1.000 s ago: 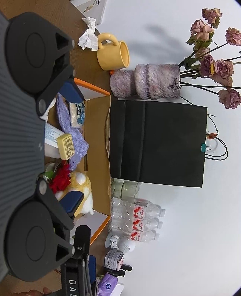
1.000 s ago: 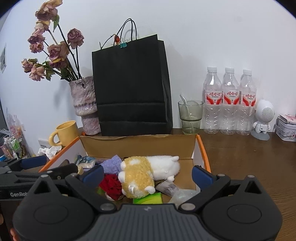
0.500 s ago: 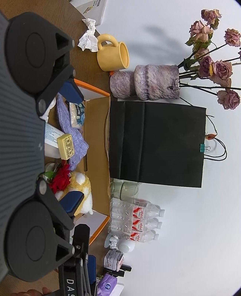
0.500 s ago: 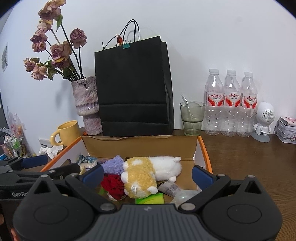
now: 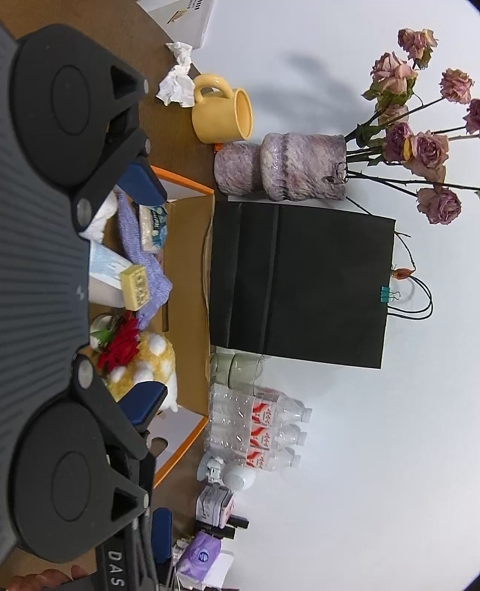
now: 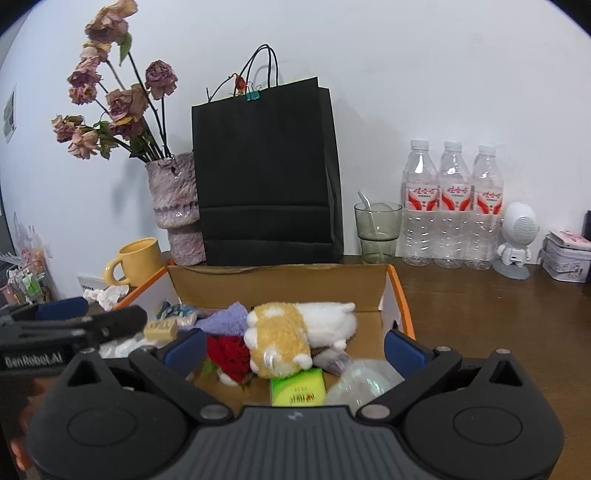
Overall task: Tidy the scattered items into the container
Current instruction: 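Grasp the white round cap with the right gripper while the left grasps the clear packet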
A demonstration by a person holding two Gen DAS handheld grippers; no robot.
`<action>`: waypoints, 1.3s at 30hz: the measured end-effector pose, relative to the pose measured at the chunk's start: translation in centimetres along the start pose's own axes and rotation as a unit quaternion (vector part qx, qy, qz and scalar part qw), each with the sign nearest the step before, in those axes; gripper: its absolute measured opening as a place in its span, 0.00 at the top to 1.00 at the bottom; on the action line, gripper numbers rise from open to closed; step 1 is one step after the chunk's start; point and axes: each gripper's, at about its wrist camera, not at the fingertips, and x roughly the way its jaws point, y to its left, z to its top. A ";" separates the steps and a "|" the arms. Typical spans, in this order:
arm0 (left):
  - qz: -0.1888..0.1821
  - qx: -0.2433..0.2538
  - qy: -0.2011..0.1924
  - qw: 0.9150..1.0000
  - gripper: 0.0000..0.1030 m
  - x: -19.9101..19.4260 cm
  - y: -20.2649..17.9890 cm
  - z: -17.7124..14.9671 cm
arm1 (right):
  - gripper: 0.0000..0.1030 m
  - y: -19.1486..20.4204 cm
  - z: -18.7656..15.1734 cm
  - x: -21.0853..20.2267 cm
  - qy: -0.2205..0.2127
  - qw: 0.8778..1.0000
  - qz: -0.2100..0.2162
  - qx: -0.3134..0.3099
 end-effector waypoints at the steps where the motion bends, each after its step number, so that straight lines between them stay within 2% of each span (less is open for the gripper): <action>1: 0.000 -0.006 0.001 1.000 0.00 -0.5 0.2 -0.3 | 0.00 -0.1 -0.4 -0.6 -0.001 1.000 -0.002 -0.003; 7: -0.006 -0.027 0.011 1.000 0.00 -2.9 1.2 -2.3 | 0.00 -1.4 -3.1 -4.1 -0.010 0.999 -0.039 -0.015; 10: -0.008 -0.035 0.019 0.999 0.00 -3.3 1.5 -3.4 | 0.00 -2.1 -4.6 -4.9 0.005 0.999 -0.048 -0.011; 14: -0.023 -0.037 0.046 0.998 0.00 -3.0 1.5 -4.2 | 0.01 -2.1 -6.5 -4.6 0.038 0.998 -0.045 -0.012; 19: -0.038 -0.005 0.072 0.997 0.00 -2.2 0.2 -5.5 | 0.06 -0.4 -7.7 -2.5 0.066 0.995 -0.049 -0.053; 23: -0.034 0.016 0.091 0.995 0.00 -1.2 -0.6 -6.4 | 0.22 -0.1 -8.3 -0.2 0.090 0.992 -0.059 -0.070; 25: -0.030 0.026 0.094 0.995 0.00 -1.0 -1.0 -6.8 | 0.39 -0.5 -8.4 0.5 0.094 0.992 -0.059 -0.063; 27: -0.028 0.032 0.098 0.994 0.00 -0.7 -1.4 -6.9 | 0.75 -1.0 -8.3 0.5 0.094 0.994 -0.035 -0.046; 31: -0.034 0.044 0.116 0.992 0.04 0.3 -2.5 -7.2 | 0.74 -1.1 -8.3 -0.2 0.105 0.994 -0.013 -0.043; 35: -0.024 0.064 0.130 0.989 0.21 1.7 -4.4 -7.6 | 0.74 -1.5 -8.1 -0.5 0.101 0.994 -0.015 -0.036; 36: -0.020 0.063 0.137 0.988 0.28 2.1 -4.8 -7.7 | 0.74 -1.6 -8.1 -0.7 0.100 0.994 -0.015 -0.032; 37: -0.015 0.064 0.146 0.987 0.31 2.5 -5.1 -7.9 | 0.74 -1.9 -8.0 -0.8 0.100 0.995 -0.014 -0.028; 39: -0.007 0.068 0.140 0.988 0.61 2.4 -5.6 -7.9 | 0.74 -2.2 -8.0 -0.9 0.100 0.995 -0.015 -0.022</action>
